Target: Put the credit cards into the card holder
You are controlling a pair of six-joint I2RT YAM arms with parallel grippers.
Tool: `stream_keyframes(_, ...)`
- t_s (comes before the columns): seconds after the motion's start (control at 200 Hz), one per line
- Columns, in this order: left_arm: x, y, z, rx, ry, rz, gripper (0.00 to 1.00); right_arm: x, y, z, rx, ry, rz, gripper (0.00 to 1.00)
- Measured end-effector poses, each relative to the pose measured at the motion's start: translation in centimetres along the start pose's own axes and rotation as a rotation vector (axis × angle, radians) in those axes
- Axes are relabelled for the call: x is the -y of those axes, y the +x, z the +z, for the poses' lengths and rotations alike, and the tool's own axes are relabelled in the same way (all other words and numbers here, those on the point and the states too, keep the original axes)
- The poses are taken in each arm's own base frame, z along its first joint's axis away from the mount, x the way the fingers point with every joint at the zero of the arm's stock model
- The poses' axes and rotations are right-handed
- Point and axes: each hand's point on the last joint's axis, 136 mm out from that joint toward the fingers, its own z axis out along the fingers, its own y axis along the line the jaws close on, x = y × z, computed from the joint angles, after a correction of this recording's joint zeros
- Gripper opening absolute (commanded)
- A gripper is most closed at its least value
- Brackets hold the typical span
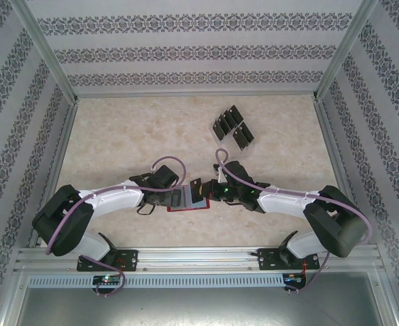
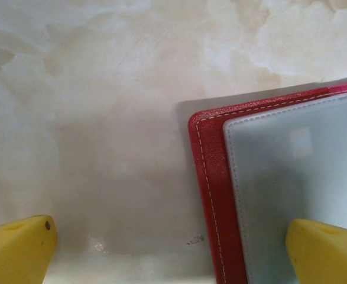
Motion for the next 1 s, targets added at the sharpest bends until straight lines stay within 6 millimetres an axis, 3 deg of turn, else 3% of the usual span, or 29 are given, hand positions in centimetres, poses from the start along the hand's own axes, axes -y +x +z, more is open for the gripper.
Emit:
stream_keyframes(0.48,-0.3,0.2,-0.1,0.009,-0.001,-0.012,1.00,0.4,0.7,2.6,-0.020,-0.025,0.025,0.00)
stream_keyframes(0.999,-0.3,0.2,0.0,0.012,0.001,-0.020,1.00,-0.1,0.7,3.5,-0.010,-0.056,0.057,0.00)
